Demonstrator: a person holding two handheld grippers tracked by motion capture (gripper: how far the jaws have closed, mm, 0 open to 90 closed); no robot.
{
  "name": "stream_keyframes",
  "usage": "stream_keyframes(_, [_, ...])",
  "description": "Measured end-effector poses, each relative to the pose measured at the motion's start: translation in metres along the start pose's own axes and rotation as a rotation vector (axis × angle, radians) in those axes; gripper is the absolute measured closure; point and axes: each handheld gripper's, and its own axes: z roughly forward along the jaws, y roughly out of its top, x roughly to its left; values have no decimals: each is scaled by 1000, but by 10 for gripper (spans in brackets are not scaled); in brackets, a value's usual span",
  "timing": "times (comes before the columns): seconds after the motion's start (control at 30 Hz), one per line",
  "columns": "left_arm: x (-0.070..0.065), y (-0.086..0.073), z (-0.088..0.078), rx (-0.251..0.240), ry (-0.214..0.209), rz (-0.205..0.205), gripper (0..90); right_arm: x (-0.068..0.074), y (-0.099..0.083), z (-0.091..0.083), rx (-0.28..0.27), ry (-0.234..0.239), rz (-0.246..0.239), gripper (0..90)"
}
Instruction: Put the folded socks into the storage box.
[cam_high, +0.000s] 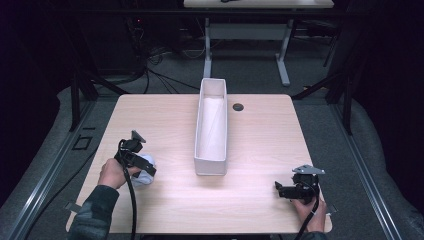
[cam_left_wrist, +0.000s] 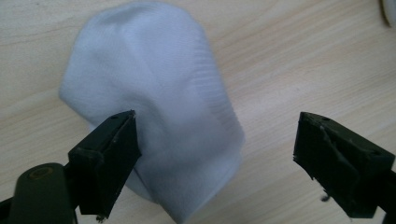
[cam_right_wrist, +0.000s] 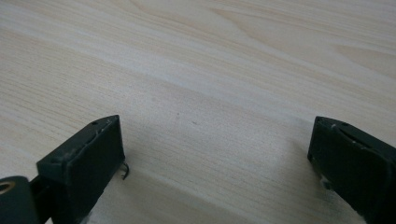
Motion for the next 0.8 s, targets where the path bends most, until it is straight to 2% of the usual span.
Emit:
stream_keyframes(0.17, [2, -1, 4, 1, 24, -3, 178, 0, 0, 0, -1, -2, 2, 35])
stream_keyframes(0.33, [1, -2, 9, 1, 74, 5, 225, 0, 0, 0, -3, -8, 5, 44])
stream_keyframes(0.6, [-4, -2, 12, -22, 154, -2, 361, 0, 0, -1, -5, -8, 6, 50])
stream_keyframes(0.8, [-3, -4, 11, -33, 173, 4, 453, 0, 0, -1, -8, -12, 11, 59])
